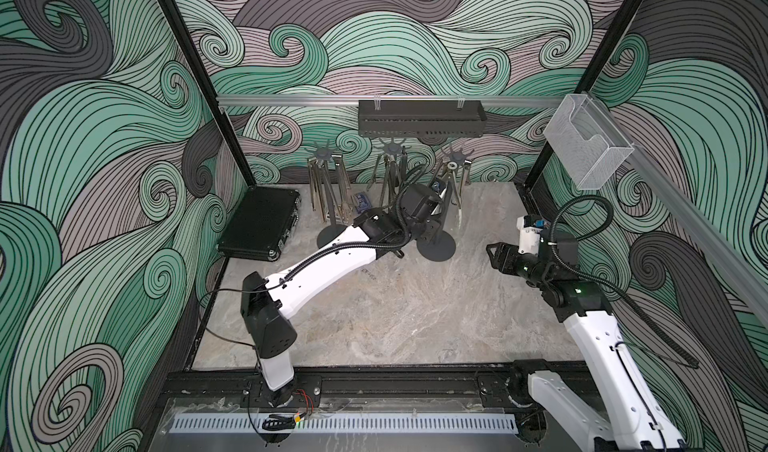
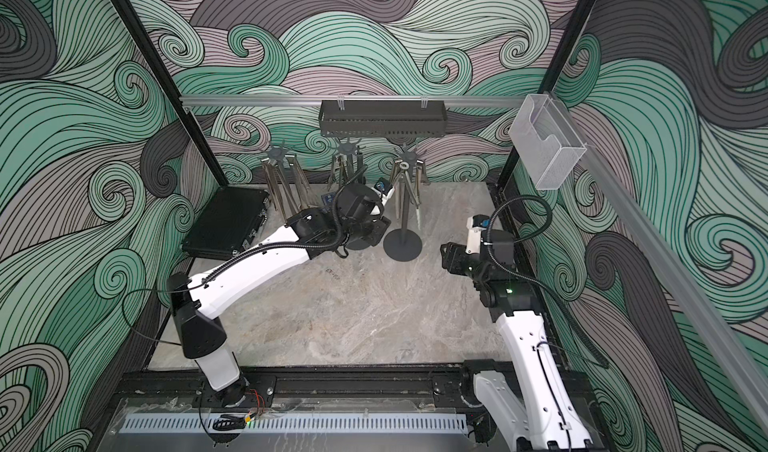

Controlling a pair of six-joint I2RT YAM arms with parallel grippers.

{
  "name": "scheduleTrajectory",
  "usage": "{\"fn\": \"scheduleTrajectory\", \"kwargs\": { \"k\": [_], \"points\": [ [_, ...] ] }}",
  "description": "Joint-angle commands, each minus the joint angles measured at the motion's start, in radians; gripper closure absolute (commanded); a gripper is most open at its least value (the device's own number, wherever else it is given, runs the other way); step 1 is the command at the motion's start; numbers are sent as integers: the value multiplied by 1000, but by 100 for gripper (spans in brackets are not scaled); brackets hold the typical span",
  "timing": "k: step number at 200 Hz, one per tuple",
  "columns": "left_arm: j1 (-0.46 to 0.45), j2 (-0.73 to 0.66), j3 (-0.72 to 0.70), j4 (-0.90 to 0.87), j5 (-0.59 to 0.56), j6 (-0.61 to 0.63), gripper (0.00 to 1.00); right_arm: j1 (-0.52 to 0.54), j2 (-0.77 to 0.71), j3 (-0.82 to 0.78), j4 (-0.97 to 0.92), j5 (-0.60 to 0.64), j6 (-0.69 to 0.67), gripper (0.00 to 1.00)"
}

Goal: Hang food tongs on kitchen utensil racks
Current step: Hang the food tongs on the rack, then reset both arms

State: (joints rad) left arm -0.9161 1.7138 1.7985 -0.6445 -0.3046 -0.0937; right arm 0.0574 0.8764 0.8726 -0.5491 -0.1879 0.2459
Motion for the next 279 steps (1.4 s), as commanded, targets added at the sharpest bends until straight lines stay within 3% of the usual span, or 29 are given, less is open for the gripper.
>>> {"fn": "scheduleTrajectory", "kwargs": {
  "k": [1, 22, 57, 85, 113, 147, 165, 198, 215, 243, 253, 269, 279],
  "points": [
    [19, -177, -71, -37, -104, -14, 37, -5, 10, 15, 6, 24, 0, 28],
    [110, -377, -219, -35, -153, -37, 25, -8, 18, 20, 3, 60, -2, 21],
    [410, -605, -373, -65, -188, -77, 4, -12, 62, 47, -4, 112, 10, 15],
    [678, -627, -449, -40, -140, -87, 2, -20, 127, 54, 26, 246, 34, 12],
    [868, -609, -620, 148, -112, -111, 4, -37, 164, -88, 328, 367, -33, 11],
    [939, -620, -959, 583, -190, -57, 4, -42, 236, -355, 873, 495, -165, 12],
    [984, -615, -1081, 718, -173, -78, 4, -42, 346, -366, 915, 498, -199, 13],
    [1014, -594, -1261, 900, -121, -49, 5, -38, 488, -461, 1200, 490, -223, 13],
    [1025, -562, -1364, 1066, -97, -65, 5, -37, 505, -422, 1142, 445, -216, 13],
    [1035, -445, -1420, 1215, -17, -56, 6, -25, 625, -484, 1392, 345, -238, 13],
    [1036, -438, -1394, 1173, 40, -65, 7, -17, 688, -510, 1533, 319, -264, 13],
    [1036, -387, -1403, 1264, 100, -87, 7, -11, 648, -487, 1413, 285, -283, 12],
    [1034, -331, -1421, 1363, 181, -53, 8, -9, 669, -509, 1500, 236, -308, 12]
  ]
}}
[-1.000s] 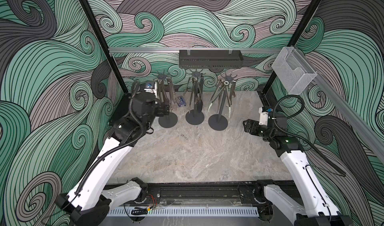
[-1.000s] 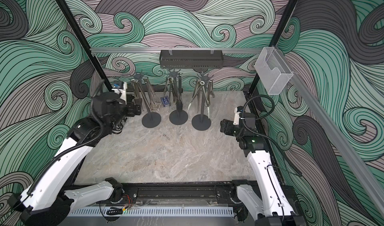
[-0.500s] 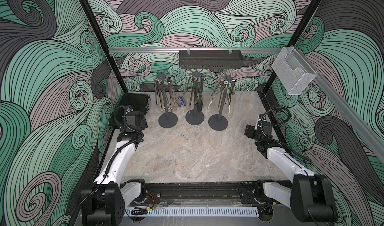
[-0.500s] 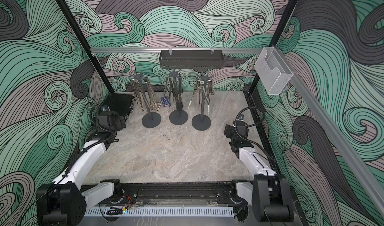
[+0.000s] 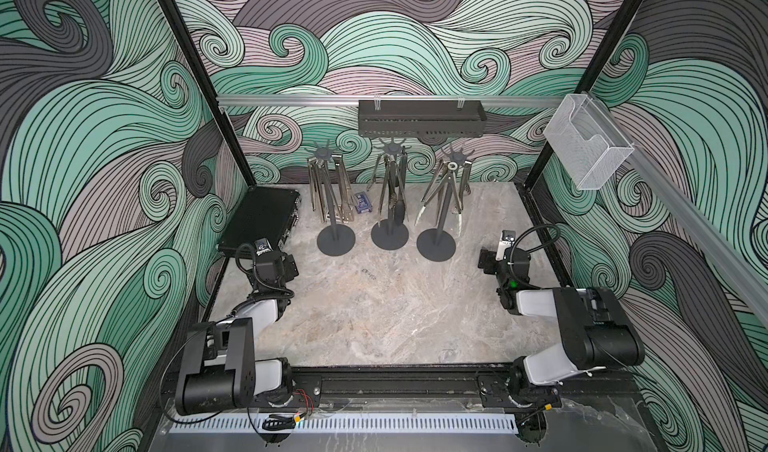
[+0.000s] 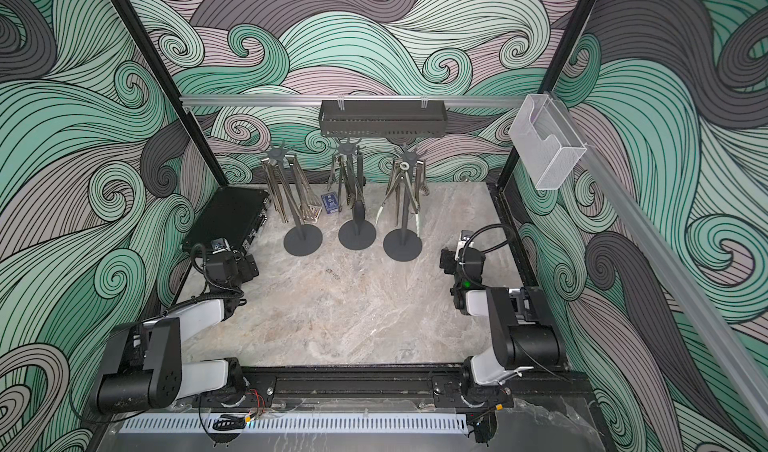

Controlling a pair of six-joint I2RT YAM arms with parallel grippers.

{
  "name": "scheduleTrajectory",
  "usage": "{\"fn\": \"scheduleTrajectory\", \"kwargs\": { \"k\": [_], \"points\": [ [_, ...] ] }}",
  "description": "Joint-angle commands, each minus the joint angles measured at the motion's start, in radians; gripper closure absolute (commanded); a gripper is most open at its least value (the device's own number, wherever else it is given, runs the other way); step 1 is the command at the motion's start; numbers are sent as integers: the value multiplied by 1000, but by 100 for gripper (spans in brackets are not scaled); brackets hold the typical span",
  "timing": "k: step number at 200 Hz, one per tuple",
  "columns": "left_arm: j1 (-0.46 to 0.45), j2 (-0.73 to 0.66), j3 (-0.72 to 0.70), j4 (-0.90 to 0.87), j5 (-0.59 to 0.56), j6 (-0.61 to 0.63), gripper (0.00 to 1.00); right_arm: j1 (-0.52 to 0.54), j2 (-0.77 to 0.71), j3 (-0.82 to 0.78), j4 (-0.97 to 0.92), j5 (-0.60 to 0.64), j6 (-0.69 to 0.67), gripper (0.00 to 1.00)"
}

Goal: Hang food tongs on kitchen utensil racks
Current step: Reset both arms

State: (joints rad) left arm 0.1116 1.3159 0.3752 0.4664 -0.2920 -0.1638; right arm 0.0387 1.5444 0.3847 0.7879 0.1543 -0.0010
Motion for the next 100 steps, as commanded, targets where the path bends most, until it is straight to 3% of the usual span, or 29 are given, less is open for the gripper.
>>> {"fn": "scheduleTrajectory", "kwargs": {
  "k": [1, 26, 48, 64, 80, 100],
  "points": [
    [7, 72, 2, 254, 172, 18, 8, 10, 2, -24, 170, -111, -64, 12],
    [3, 239, 2, 442, 296, 103, 8, 11, -10, -43, 178, -177, -86, 2],
    [0, 204, 104, 166, 349, 111, 3, -45, -5, 26, 47, -265, -41, 1],
    [-3, 236, 67, 304, 356, 141, 1, -54, 5, 22, 73, -277, -34, 1],
    [-4, 206, 99, 181, 344, 118, 1, -54, 3, 22, 72, -276, -34, 1],
    [-9, 211, 103, 189, 344, 127, 2, -52, -3, 17, 74, -272, -35, 1]
  ]
}}
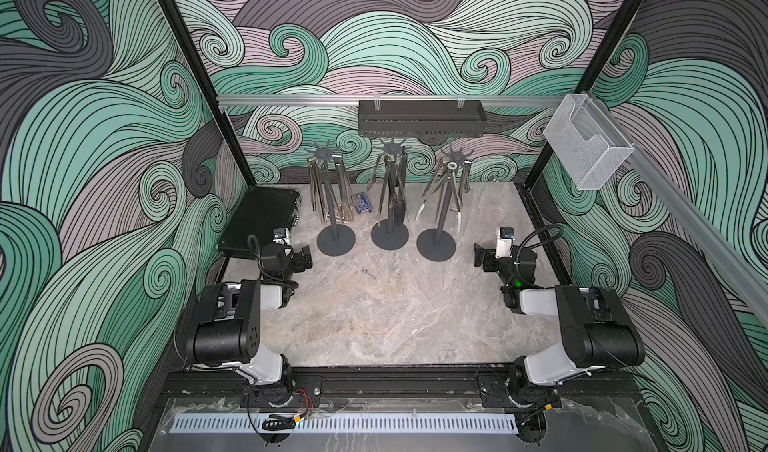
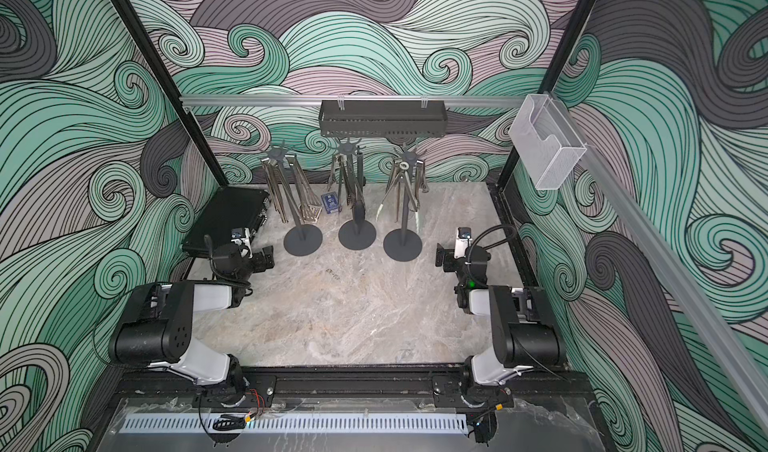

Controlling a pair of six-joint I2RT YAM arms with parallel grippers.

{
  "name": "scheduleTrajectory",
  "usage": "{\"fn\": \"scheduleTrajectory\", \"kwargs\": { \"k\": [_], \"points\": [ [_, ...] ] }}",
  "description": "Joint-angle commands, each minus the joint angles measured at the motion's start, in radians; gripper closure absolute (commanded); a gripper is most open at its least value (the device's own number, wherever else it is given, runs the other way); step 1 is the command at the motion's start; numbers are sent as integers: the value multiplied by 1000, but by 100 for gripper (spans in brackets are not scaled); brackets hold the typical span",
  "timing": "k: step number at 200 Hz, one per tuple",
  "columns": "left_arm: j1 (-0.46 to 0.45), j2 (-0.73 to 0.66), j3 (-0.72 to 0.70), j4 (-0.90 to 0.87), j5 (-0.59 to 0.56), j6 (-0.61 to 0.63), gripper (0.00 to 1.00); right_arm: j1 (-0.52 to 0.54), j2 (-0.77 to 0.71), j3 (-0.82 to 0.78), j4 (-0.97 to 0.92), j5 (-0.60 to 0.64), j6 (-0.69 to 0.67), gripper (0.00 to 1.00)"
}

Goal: Hang food tongs on kitchen utensil racks
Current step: Reset both arms

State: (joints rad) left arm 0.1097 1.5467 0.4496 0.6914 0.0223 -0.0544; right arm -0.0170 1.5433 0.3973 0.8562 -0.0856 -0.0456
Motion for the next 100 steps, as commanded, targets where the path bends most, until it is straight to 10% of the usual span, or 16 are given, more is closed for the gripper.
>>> {"fn": "scheduleTrajectory", "kwargs": {
  "k": [1, 100],
  "points": [
    [-7, -21, 29, -38, 29, 17, 1, 4, -1, 4, 7, -32, 9, 1],
    [-12, -14, 37, -44, 19, 19, 1, 4, -2, 6, 1, -32, 9, 1]
  ]
}}
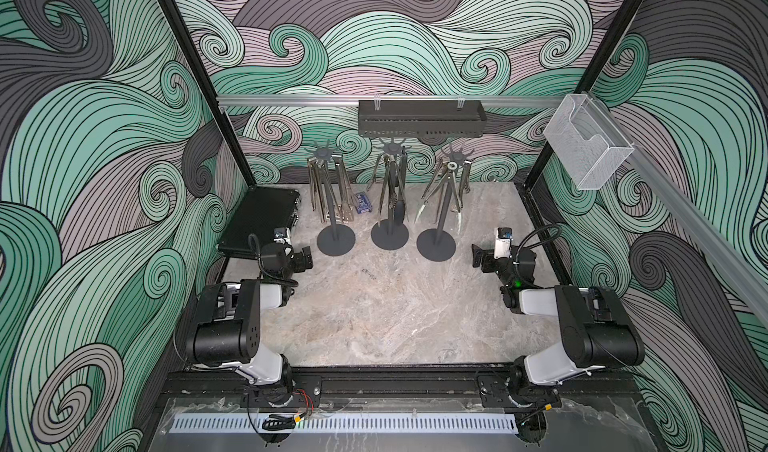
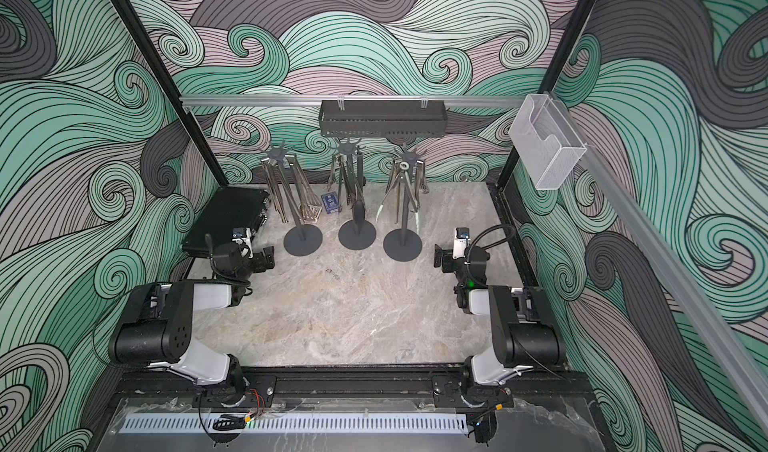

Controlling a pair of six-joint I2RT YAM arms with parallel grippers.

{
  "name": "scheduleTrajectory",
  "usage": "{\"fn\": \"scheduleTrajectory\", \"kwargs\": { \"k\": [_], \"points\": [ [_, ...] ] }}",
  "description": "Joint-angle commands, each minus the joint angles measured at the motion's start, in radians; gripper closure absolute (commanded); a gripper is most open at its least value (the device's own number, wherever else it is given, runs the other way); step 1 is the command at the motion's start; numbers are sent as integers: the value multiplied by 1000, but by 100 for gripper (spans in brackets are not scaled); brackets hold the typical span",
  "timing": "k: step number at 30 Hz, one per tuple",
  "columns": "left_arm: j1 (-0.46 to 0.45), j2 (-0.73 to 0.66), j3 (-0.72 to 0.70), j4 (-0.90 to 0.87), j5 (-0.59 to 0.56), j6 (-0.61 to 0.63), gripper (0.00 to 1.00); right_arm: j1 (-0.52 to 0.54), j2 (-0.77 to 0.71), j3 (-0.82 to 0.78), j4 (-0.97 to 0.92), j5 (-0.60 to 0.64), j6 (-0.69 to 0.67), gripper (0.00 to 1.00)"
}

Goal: Hang food tongs on kitchen utensil racks
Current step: Reset both arms

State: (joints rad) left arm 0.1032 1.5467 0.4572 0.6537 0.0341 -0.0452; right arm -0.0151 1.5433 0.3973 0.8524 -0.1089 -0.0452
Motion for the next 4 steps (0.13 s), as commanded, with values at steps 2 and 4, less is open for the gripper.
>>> {"fn": "scheduleTrajectory", "kwargs": {
  "k": [2, 4],
  "points": [
    [-5, -14, 31, -8, 7, 10, 1, 2, -2, 6, 5, -9, 9, 1],
    [-5, -13, 29, -8, 7, 10, 2, 2, -2, 6, 6, -8, 8, 1]
  ]
}}
